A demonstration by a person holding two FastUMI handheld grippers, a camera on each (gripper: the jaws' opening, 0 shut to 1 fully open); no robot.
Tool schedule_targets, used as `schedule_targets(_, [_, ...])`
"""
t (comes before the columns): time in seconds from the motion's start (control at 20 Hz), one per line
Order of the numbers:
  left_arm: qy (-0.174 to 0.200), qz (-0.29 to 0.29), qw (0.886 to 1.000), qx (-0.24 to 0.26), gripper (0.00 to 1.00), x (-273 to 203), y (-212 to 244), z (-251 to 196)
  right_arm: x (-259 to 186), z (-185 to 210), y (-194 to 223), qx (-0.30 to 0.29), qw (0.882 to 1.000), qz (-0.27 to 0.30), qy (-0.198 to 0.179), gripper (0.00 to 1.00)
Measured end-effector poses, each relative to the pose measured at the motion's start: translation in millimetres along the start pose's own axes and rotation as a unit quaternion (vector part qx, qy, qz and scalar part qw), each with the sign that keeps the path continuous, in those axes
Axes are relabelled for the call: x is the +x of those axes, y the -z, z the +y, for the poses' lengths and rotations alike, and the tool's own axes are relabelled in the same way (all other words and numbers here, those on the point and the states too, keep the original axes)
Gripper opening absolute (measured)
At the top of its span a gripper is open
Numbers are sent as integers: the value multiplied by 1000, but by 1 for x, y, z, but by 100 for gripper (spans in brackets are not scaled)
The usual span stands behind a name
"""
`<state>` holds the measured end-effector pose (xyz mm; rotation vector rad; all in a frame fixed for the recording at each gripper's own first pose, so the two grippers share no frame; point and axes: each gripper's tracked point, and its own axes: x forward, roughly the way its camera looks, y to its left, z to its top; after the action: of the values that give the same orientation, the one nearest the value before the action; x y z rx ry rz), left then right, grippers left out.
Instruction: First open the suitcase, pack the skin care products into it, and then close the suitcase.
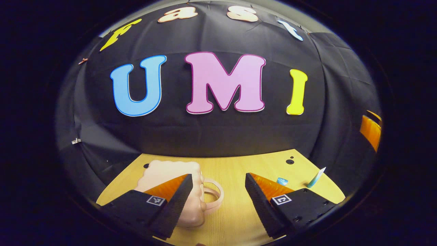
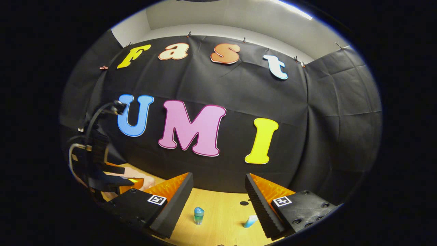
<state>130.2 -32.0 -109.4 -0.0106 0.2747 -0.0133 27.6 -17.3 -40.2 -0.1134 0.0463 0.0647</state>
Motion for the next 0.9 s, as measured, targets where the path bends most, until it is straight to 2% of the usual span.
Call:
schedule_targets(0.3, [-3, 107, 994, 14, 93, 93, 70, -20, 25, -15, 40, 12, 999, 42, -27, 96])
schedule_targets(0.45, [-29, 178, 983, 14, 83, 120, 115, -18, 33, -26, 46, 6, 998, 47, -37, 96])
schedule_targets(0.6, [-63, 231, 971, 27, 79, 136, 149, -7, 37, -34, 56, 13, 997, 58, -40, 96])
schedule_targets(0.65, [-74, 243, 967, 30, 65, 140, 157, -2, 37, -37, 61, 14, 997, 66, -36, 96])
schedule_targets(0.75, [-80, 253, 963, 45, 48, 148, 160, 2, 38, -43, 66, 16, 997, 74, -26, 96])
schedule_targets(0.8, [-85, 262, 960, 50, 42, 148, 163, 5, 38, -43, 69, 16, 997, 78, -23, 96])
schedule_targets(0.85, [-83, 270, 958, 48, 29, 150, 167, 4, 38, -42, 70, 16, 996, 82, -23, 96])
schedule_targets(0.9, [-81, 272, 958, 50, 25, 150, 166, 4, 38, -41, 70, 16, 996, 83, -22, 96])
